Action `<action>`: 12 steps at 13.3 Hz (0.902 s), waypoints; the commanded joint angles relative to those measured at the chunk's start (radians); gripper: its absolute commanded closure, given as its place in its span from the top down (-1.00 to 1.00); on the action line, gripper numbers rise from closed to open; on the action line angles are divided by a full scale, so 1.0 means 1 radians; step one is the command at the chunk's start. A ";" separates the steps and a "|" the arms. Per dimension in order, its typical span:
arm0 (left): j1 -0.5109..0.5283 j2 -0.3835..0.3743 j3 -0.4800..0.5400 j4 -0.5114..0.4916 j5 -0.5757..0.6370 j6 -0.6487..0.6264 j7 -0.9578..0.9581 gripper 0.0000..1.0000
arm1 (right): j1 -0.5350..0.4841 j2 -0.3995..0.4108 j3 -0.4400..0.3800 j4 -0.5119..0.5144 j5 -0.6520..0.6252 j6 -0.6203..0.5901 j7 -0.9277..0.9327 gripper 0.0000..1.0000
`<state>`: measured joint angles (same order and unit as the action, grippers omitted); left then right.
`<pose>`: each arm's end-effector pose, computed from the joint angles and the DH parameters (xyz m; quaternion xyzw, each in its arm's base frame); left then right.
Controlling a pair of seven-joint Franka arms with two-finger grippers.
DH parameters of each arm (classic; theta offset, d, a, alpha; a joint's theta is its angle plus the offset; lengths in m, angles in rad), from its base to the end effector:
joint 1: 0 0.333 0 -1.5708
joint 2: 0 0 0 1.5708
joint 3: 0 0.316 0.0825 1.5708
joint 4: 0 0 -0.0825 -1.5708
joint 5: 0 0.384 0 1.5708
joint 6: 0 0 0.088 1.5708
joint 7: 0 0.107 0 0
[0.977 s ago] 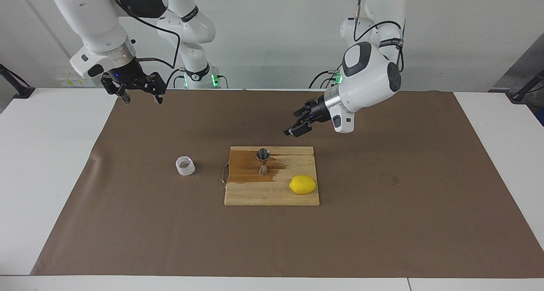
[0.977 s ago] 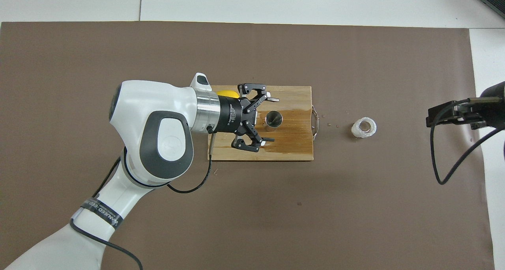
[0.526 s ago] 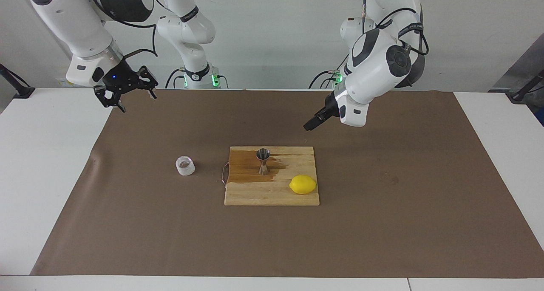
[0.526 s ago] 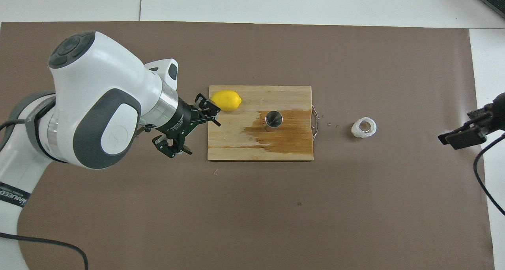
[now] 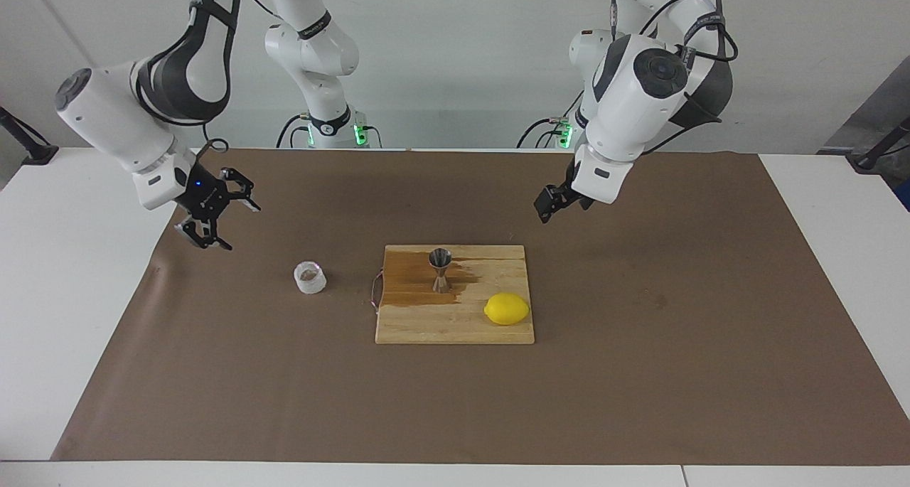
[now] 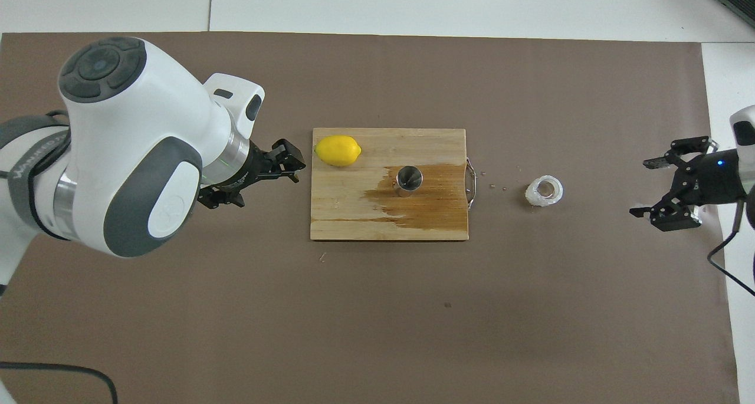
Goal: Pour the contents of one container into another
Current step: 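Withdraw the left gripper while the right gripper reaches the white cup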
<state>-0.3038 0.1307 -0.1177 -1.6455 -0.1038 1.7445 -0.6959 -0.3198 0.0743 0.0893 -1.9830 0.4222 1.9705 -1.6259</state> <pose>0.5453 -0.2508 0.5294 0.9873 0.1465 -0.0441 0.0415 0.5557 -0.1041 0.4265 -0.8058 -0.5584 -0.1286 0.1495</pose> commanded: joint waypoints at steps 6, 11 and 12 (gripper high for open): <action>0.175 -0.137 -0.003 -0.007 0.078 -0.082 0.439 1.00 | 0.011 0.119 0.009 -0.051 0.257 0.076 -0.353 1.00; 0.276 -0.152 -0.003 0.010 0.081 -0.149 0.541 1.00 | 0.008 0.263 0.010 -0.063 0.435 0.091 -0.541 1.00; 0.282 -0.151 -0.003 0.029 0.082 -0.176 0.542 1.00 | 0.013 0.278 0.010 -0.063 0.460 0.103 -0.580 1.00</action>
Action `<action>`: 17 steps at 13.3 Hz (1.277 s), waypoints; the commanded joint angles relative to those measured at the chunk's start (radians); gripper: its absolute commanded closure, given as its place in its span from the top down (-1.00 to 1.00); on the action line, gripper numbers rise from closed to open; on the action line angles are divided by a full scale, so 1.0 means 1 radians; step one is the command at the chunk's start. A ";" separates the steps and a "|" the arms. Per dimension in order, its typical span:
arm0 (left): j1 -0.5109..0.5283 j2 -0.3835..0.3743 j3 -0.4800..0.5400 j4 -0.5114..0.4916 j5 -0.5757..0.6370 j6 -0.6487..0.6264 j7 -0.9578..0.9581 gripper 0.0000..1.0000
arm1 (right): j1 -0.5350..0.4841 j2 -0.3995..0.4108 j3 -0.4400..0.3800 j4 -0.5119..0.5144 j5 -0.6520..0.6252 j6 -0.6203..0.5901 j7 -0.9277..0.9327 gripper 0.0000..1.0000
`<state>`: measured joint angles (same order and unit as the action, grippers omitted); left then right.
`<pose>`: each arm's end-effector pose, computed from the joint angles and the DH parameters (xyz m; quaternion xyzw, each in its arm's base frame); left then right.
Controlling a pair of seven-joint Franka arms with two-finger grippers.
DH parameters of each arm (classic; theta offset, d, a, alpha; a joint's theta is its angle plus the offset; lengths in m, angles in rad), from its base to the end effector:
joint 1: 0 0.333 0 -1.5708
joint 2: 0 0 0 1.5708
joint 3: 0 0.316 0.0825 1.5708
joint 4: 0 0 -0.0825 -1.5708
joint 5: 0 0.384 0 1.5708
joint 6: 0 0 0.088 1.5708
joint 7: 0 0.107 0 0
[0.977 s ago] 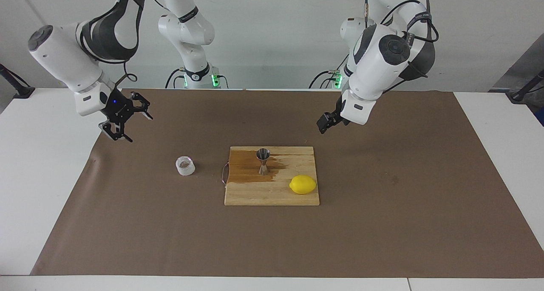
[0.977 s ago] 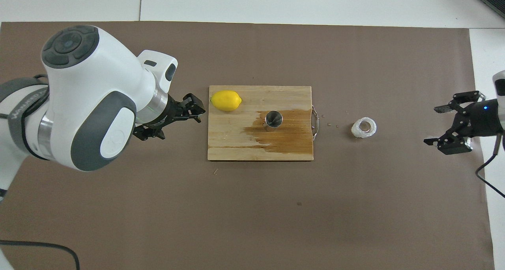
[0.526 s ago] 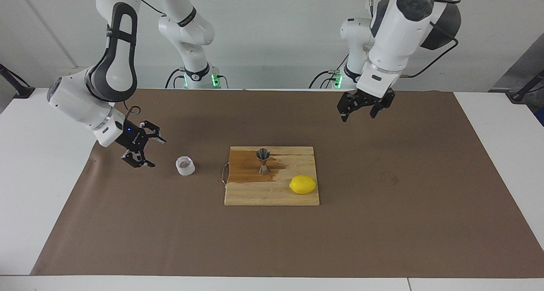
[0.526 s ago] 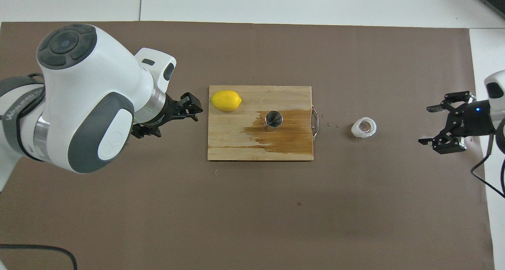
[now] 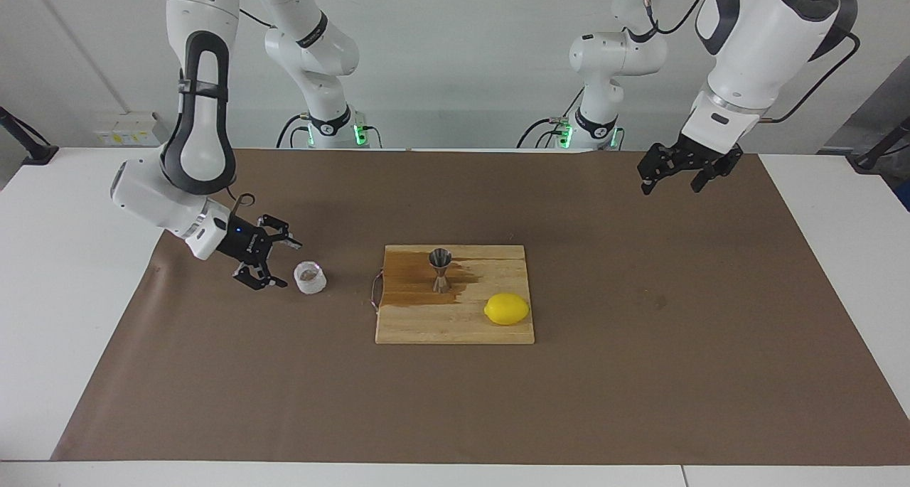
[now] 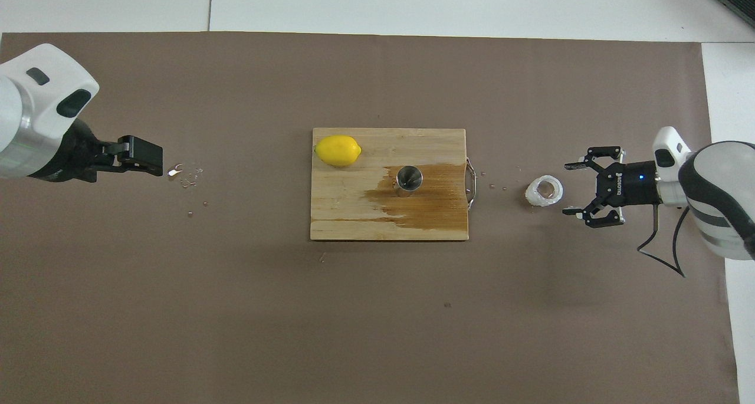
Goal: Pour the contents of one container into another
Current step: 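Close the right gripper around the small white cup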
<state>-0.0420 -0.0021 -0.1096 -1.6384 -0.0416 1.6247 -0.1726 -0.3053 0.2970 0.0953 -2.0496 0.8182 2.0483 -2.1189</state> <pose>0.5501 -0.0884 0.5984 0.9997 0.0117 -0.0091 0.0194 0.5639 -0.0805 0.2870 -0.7117 -0.6016 -0.2533 0.2595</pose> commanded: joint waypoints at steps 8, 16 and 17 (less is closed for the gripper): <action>0.050 -0.019 -0.010 0.055 0.035 -0.091 0.054 1.00 | 0.018 0.097 0.009 -0.003 0.105 0.029 -0.205 1.00; 0.080 -0.019 -0.016 0.054 0.069 -0.060 0.102 1.00 | 0.040 0.064 0.024 0.017 0.098 0.030 -0.011 -0.56; 0.080 -0.021 -0.018 0.049 0.069 -0.058 0.102 1.00 | 0.070 0.042 0.021 0.020 0.095 0.032 0.060 -0.56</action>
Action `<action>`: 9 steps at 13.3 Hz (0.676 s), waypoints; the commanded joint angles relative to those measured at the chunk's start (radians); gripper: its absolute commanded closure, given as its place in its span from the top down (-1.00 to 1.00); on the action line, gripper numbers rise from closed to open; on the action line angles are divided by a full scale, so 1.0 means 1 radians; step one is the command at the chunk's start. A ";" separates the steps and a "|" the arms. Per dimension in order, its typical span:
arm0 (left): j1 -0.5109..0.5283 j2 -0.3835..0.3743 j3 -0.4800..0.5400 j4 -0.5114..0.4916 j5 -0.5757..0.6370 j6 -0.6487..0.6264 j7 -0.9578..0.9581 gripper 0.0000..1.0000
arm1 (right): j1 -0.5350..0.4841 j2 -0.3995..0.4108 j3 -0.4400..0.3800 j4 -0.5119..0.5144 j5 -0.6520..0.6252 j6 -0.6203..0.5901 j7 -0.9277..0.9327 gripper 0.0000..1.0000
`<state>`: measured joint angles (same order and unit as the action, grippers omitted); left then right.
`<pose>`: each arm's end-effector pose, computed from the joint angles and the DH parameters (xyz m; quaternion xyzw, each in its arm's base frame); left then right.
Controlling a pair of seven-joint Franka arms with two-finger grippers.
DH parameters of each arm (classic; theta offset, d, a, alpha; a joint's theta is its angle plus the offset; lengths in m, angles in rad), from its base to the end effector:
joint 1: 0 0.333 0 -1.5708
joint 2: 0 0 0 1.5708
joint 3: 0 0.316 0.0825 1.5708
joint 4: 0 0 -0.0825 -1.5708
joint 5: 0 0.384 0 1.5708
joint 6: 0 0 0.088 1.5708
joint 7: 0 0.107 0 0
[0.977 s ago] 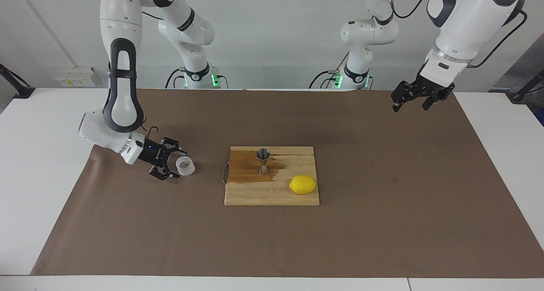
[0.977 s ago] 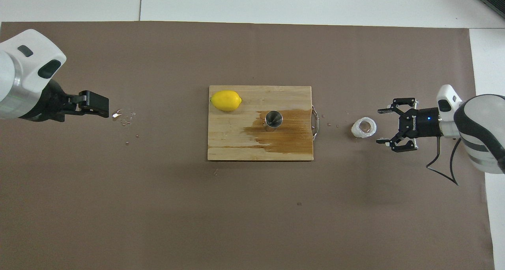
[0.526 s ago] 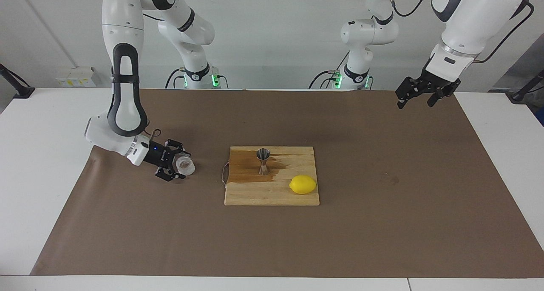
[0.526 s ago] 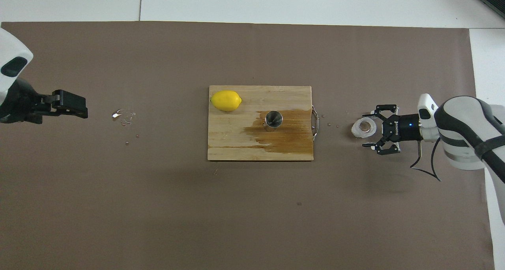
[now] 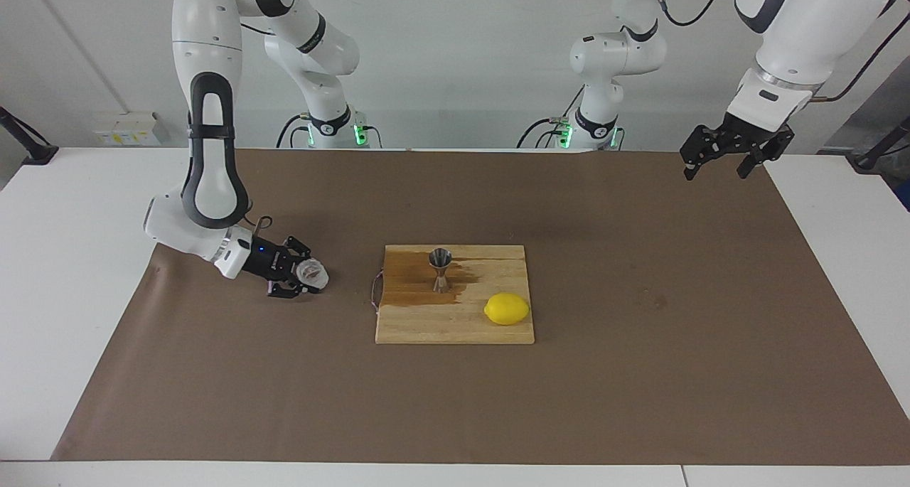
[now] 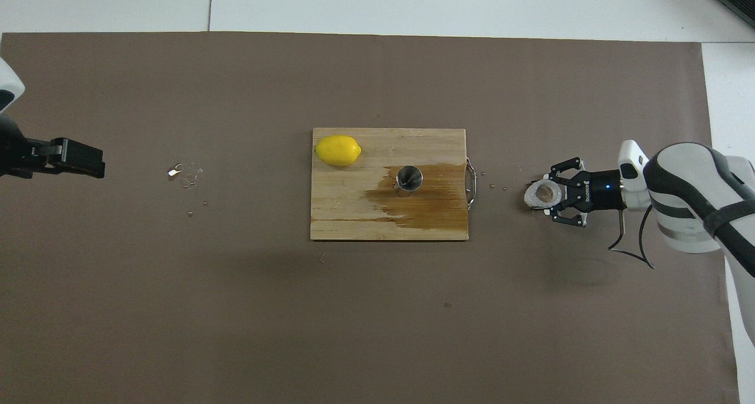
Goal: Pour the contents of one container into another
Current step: 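Close the right gripper around the small white cup, then lift the white cup with the right gripper and move it over the metal cup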
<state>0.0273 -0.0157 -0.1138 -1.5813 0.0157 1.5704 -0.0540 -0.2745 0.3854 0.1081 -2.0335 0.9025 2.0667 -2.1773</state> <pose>0.5477 -0.0463 0.6281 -0.9998 0.0162 -0.0030 0.0086 0.5709 -0.0553 0.2466 -0.6995 -0.5960 -0.2694 0.2881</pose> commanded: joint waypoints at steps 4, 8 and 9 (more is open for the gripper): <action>0.011 -0.015 -0.014 -0.028 0.012 0.022 -0.018 1.00 | 0.181 -0.169 0.010 0.018 -0.164 0.066 0.523 -0.56; -0.006 -0.020 -0.015 -0.029 0.012 0.011 -0.017 1.00 | 0.306 -0.194 0.008 0.099 -0.367 0.069 0.869 -0.55; -0.006 -0.021 -0.018 -0.029 0.012 0.010 -0.015 1.00 | 0.334 -0.195 0.011 0.113 -0.416 0.070 0.942 -0.55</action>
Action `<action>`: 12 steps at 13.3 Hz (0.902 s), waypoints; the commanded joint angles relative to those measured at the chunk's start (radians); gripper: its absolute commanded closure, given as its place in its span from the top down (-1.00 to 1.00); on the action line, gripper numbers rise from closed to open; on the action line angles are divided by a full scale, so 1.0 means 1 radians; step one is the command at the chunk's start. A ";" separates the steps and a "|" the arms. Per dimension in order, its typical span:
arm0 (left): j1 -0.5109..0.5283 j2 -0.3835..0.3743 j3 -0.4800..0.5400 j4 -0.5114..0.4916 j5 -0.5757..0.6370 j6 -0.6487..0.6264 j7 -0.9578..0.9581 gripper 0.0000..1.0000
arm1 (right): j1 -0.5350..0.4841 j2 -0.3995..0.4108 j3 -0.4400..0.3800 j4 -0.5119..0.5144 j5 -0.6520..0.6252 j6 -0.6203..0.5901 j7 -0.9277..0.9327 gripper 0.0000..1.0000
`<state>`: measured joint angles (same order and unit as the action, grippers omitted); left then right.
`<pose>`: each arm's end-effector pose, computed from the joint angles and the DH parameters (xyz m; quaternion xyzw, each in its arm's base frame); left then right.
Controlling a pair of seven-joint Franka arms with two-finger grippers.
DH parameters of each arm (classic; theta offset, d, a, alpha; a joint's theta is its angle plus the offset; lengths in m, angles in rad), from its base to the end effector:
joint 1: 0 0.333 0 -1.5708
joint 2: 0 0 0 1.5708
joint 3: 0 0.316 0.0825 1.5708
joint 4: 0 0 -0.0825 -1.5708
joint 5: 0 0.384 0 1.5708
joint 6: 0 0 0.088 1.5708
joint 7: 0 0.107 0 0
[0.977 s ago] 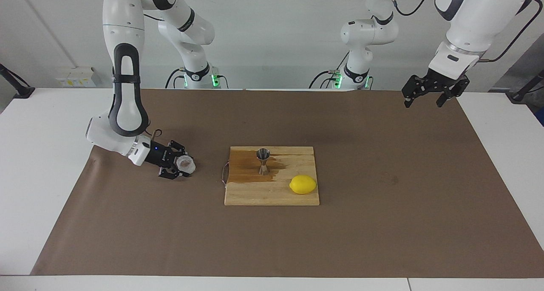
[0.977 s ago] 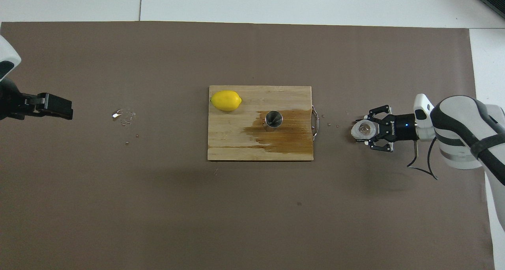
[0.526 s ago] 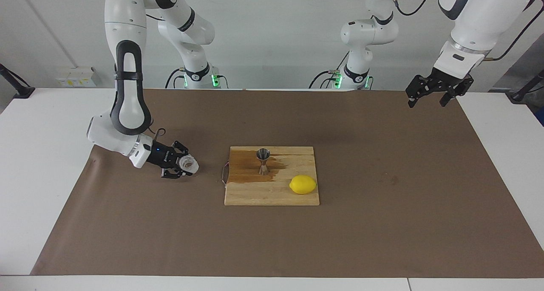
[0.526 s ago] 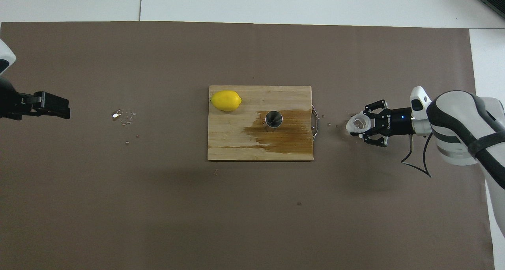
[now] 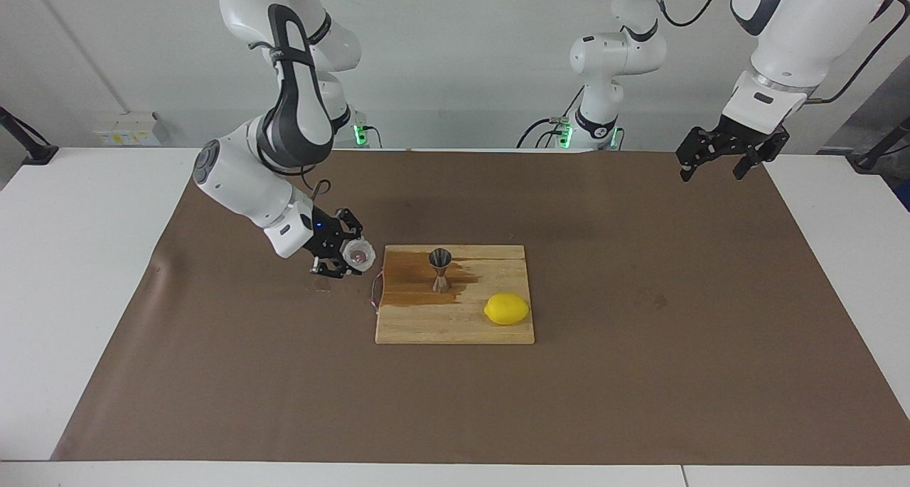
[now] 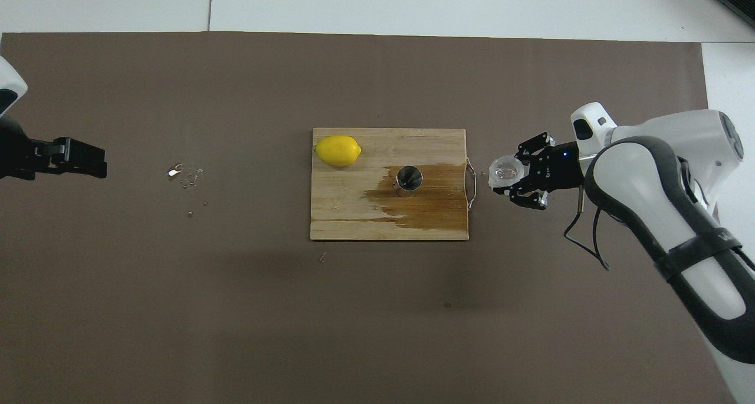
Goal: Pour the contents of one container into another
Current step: 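Lift the white cup with the right gripper and move it over the metal cup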
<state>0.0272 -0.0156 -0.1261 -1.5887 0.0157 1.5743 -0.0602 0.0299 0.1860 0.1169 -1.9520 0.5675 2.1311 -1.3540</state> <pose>0.5473 -0.0532 0.6249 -0.9998 0.0194 -0.0012 0.0088 0.5891 0.1085 0.3910 -0.8027 -0.5428 -0.1369 0.2057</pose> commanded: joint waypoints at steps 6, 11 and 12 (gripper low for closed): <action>-0.006 -0.020 -0.007 -0.022 0.012 0.006 -0.006 1.00 | 0.171 0.009 0.003 0.064 -0.291 0.056 0.347 -0.55; -0.001 -0.021 -0.007 -0.022 0.012 -0.016 -0.007 1.00 | 0.237 0.007 0.003 0.073 -0.463 0.055 0.472 -0.53; -0.006 -0.021 -0.009 -0.019 0.012 -0.014 -0.007 1.00 | 0.251 0.007 0.003 0.077 -0.498 0.055 0.493 -0.54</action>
<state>0.0276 -0.0156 -0.1339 -1.5895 0.0157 1.5703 -0.0602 0.2639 0.1858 0.1187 -1.8961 0.1361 2.1821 -0.9138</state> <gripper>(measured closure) 0.000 0.493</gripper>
